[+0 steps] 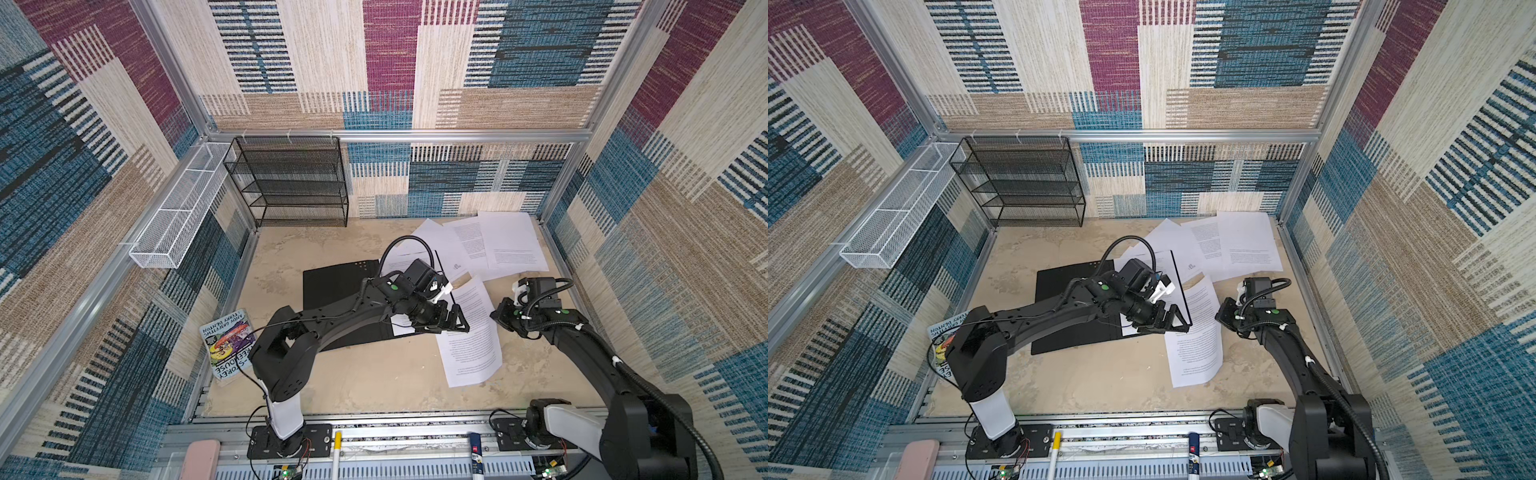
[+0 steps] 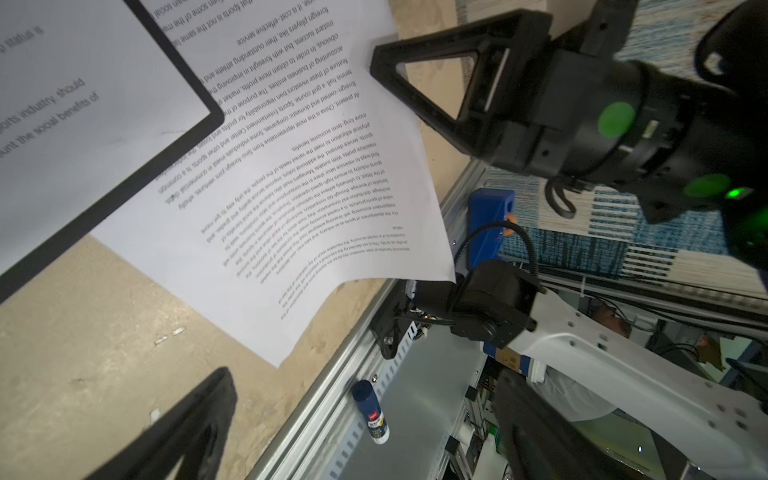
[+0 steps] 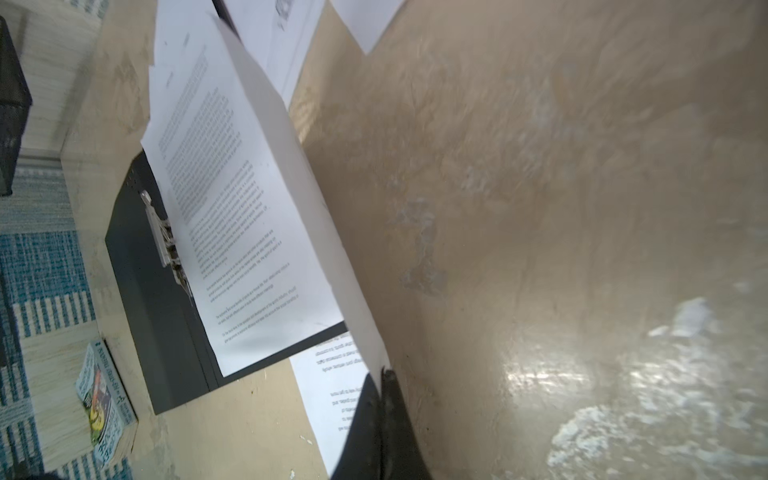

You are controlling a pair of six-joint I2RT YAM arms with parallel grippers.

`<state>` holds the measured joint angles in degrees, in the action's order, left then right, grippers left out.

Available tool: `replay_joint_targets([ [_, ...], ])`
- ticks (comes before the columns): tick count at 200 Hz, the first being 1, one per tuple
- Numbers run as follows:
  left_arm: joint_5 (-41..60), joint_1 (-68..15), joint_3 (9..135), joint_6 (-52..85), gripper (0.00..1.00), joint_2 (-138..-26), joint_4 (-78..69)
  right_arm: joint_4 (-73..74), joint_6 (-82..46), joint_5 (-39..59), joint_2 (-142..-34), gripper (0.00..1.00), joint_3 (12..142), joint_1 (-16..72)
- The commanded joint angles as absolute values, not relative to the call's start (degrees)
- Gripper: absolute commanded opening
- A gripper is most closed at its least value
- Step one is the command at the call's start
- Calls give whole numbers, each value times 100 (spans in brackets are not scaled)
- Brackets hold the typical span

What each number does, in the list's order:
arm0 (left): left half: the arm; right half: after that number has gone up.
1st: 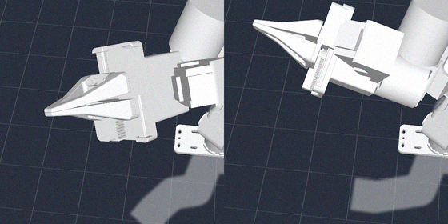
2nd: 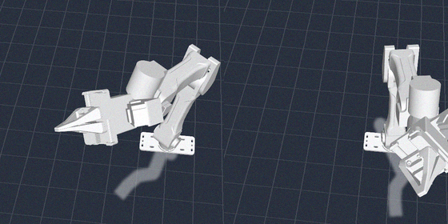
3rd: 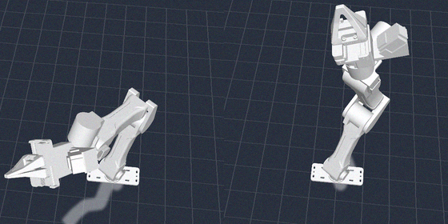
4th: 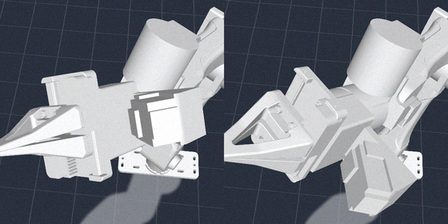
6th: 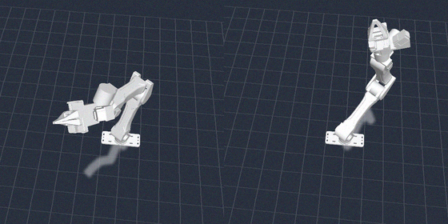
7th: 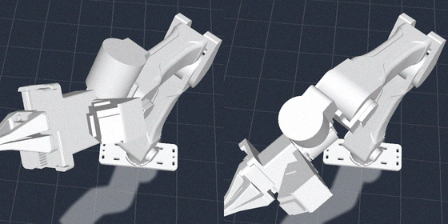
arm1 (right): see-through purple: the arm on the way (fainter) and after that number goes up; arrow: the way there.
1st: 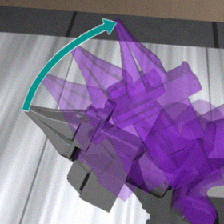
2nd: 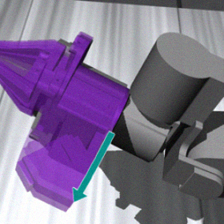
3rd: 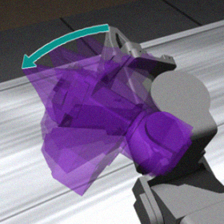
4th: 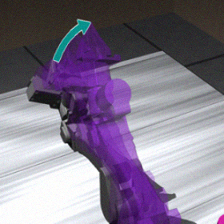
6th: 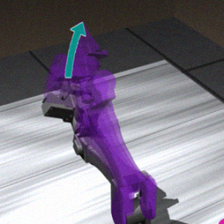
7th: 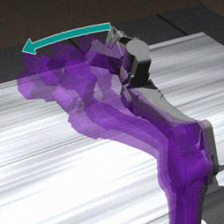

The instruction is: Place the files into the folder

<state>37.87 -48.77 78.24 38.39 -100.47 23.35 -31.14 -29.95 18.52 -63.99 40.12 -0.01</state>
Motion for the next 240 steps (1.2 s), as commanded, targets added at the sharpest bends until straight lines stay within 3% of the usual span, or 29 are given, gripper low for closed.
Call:
replay_joint_targets([
  [1,3626,-4688,7498,3859,98,-9514,2374,-3596,-3007,1198,-6173,0,4485,9],
  [42,3163,-3590,6135,4106,99,-8052,2072,-4018,-2889,833,-6431,0,5925,544],
  [68,3154,-2722,5640,4304,100,-7692,2032,-3824,-3025,1028,-6931,0,6616,1013],
  [132,2942,-1192,4913,5321,99,-8161,1424,-2859,-3281,2031,-8421,0,7894,1837],
  [199,2870,-778,5071,5464,98,-9038,1118,-2218,-3252,3309,-8974,0,8182,1863],
  [240,2896,-635,4944,5515,98,-9433,851,-1819,-3237,3279,-9044,0,7581,1694],
])
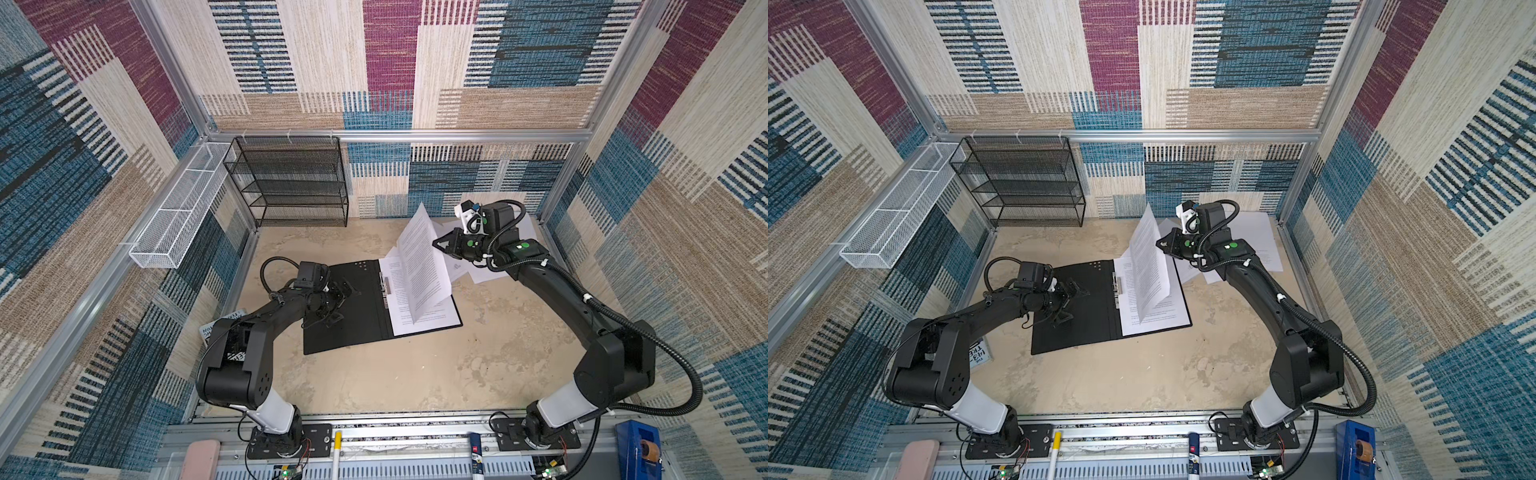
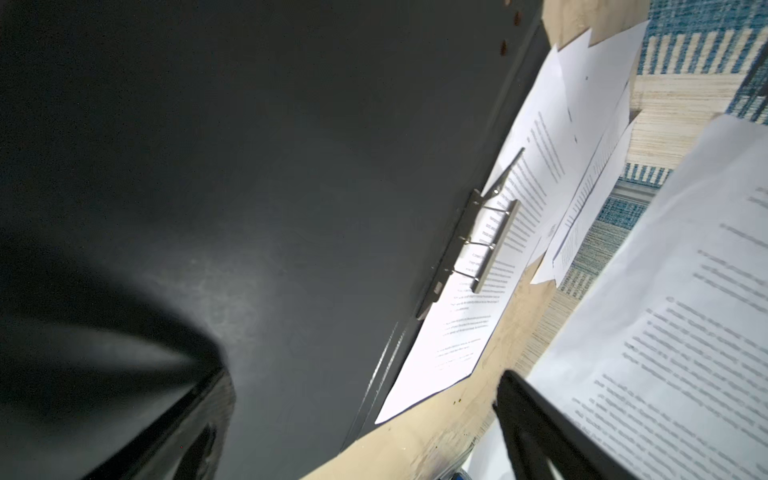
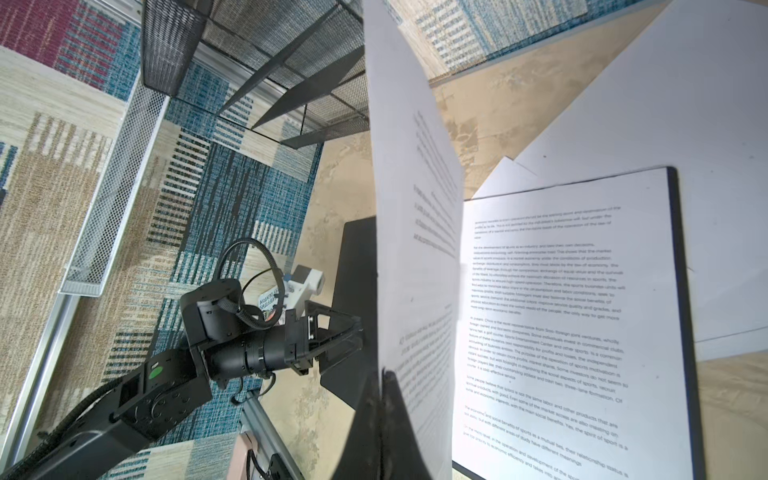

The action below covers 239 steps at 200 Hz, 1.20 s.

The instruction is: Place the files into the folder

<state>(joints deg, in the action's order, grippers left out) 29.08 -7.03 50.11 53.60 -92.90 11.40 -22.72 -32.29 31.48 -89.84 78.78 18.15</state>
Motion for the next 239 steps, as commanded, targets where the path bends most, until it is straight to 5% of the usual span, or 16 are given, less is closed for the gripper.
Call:
replay_joint_targets([
  [1,2894,-634,4942,5509,98,-9441,852,-1802,-3236,3283,-9044,0,7561,1686],
  [124,2909,-229,4789,5205,98,-9641,1270,-1249,-2291,2409,-10352,0,7040,1323],
  [239,2978,-202,4817,5174,97,-9720,1292,-998,-2424,2758,-10648,0,6983,1334],
])
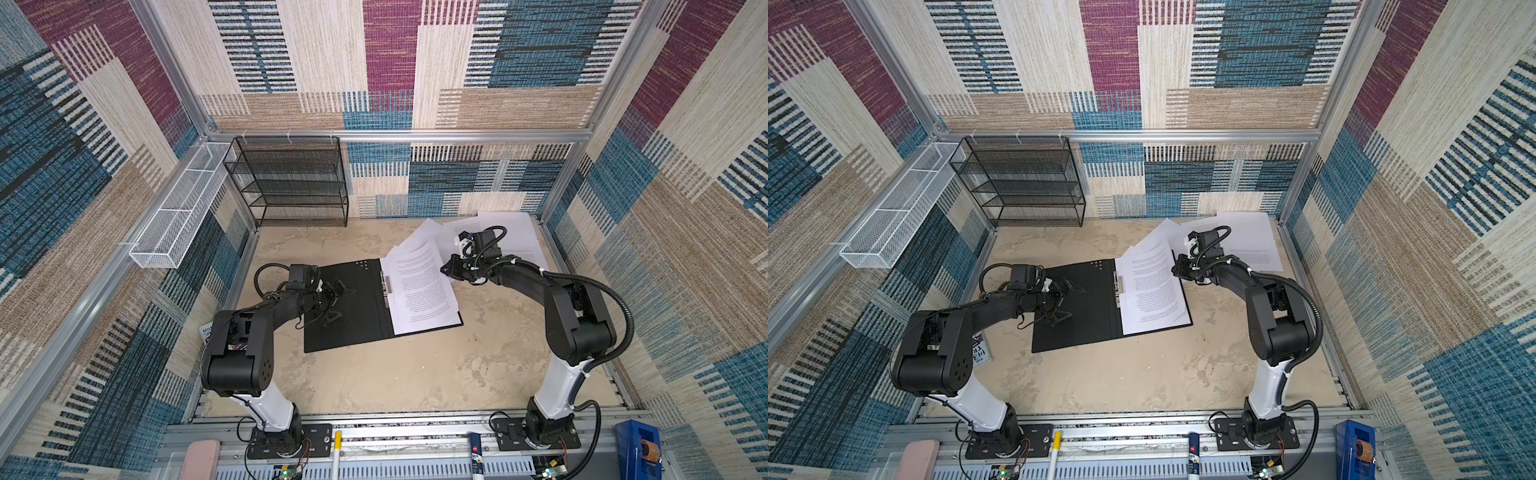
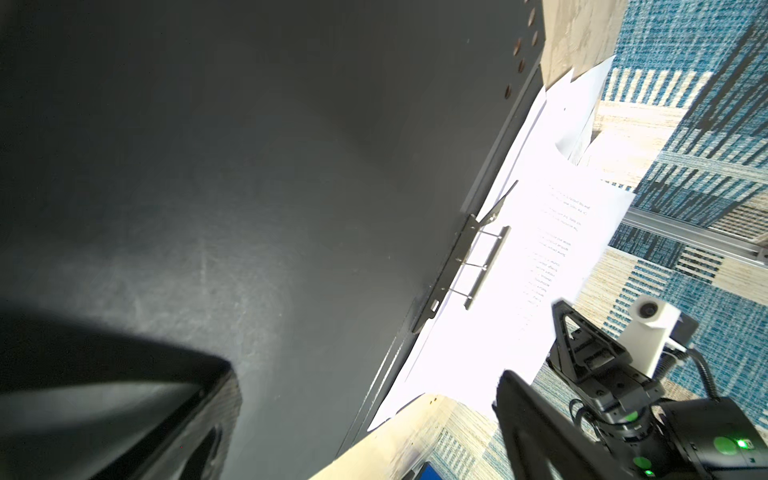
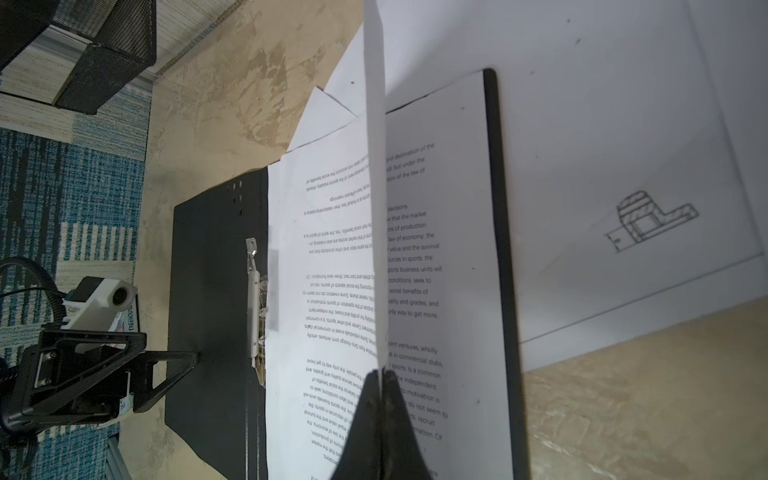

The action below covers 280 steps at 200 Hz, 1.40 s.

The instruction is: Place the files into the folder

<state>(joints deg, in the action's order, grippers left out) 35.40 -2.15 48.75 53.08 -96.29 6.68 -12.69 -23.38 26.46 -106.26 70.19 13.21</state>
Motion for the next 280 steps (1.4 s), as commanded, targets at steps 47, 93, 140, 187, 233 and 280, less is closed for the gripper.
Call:
replay_joint_targets([
  [47,2992,-202,4816,5181,98,-9738,1288,-862,-2565,2827,-10687,0,6895,1362],
  [93,3019,-200,4827,5196,97,-9754,1266,-793,-2619,2865,-10727,0,6873,1396],
  [140,3031,-193,4826,5190,97,-9759,1271,-790,-2641,2874,-10792,0,6891,1424],
  [187,3052,-185,4833,5197,97,-9753,1271,-768,-2659,2870,-10819,0,6893,1433],
  [233,3061,-176,4826,5208,97,-9764,1266,-776,-2654,2887,-10879,1,6919,1432],
  [280,3070,-158,4849,5211,97,-9766,1273,-801,-2672,2850,-10848,13,6885,1433],
])
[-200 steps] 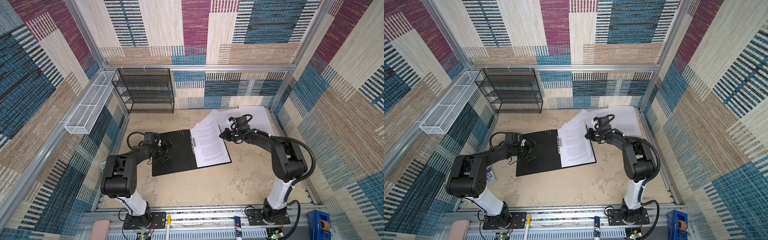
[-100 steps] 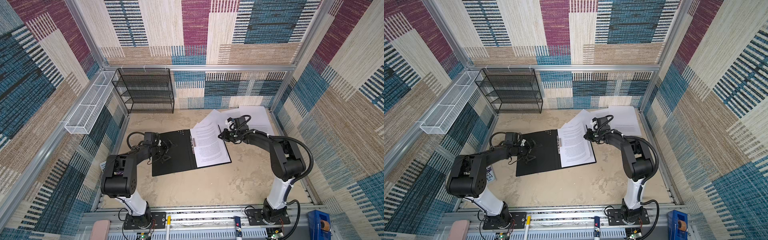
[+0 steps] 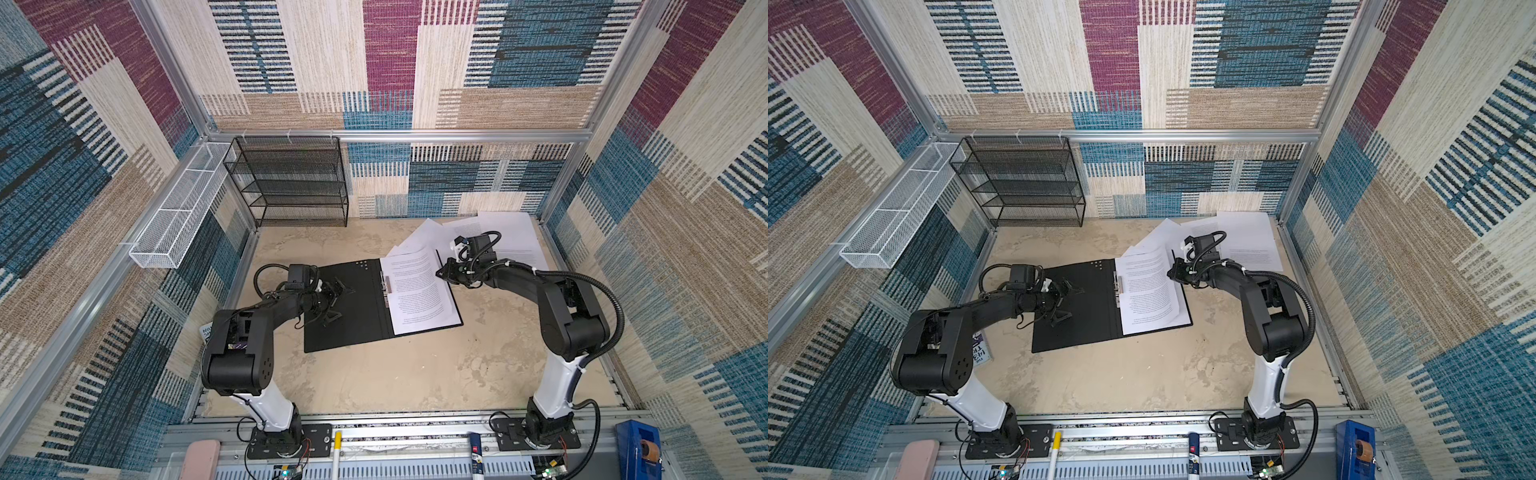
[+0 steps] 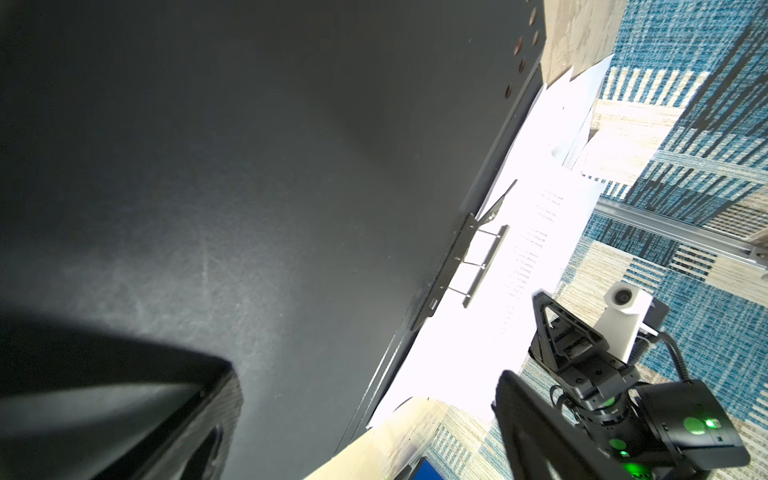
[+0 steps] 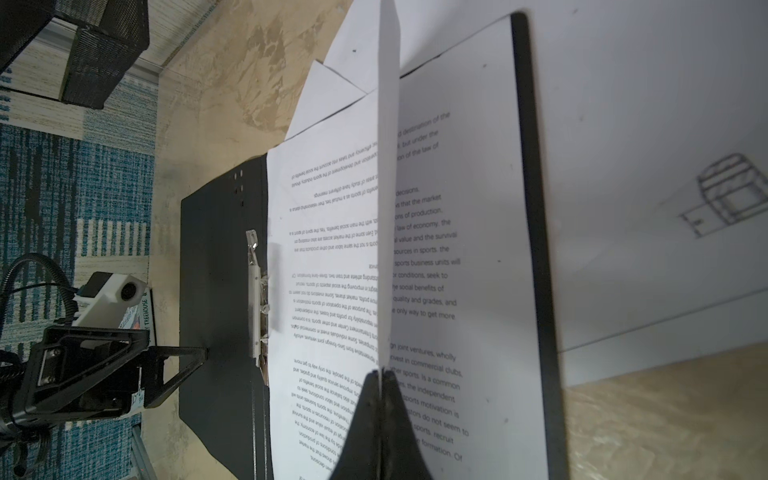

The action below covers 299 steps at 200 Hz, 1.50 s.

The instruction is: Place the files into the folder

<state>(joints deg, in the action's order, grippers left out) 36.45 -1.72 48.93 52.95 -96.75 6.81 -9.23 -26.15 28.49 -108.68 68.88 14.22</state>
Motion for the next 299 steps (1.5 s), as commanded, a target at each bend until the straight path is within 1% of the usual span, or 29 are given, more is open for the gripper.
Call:
replay_joint_targets([
  [1,3068,-158,4850,5207,97,-9770,1274,-809,-2672,2844,-10847,13,6884,1433],
  [23,3079,-141,4858,5205,97,-9783,1292,-909,-2701,2675,-10760,36,6887,1430],
  [46,3083,-106,4884,5166,97,-9782,1339,-1167,-2716,2376,-10686,56,6950,1432],
  [91,2920,-18,5004,4934,97,-9797,1696,-1741,-2760,1322,-10359,90,7123,1285],
  [111,2932,26,5066,4856,97,-9881,1768,-2021,-2772,988,-10409,100,7326,1005],
  [145,3088,53,5307,4666,97,-10061,1875,-2243,-2654,593,-10756,100,7795,498],
  [165,3269,34,5413,4556,96,-9959,1890,-2270,-2527,392,-10975,100,8105,312],
  [203,3948,-141,5441,4247,96,-9212,1962,-2413,-2315,35,-11580,100,8859,133],
  [249,4289,-601,5575,3345,96,-8255,2854,-2664,-2337,-46,-12293,100,9621,2],
  [276,4366,-1026,5587,2747,96,-7781,3344,-2716,-2366,51,-12461,100,9651,-59],
  [299,4434,-1141,5467,2508,96,-7485,3520,-2640,-2425,137,-12449,99,9397,-89],
])
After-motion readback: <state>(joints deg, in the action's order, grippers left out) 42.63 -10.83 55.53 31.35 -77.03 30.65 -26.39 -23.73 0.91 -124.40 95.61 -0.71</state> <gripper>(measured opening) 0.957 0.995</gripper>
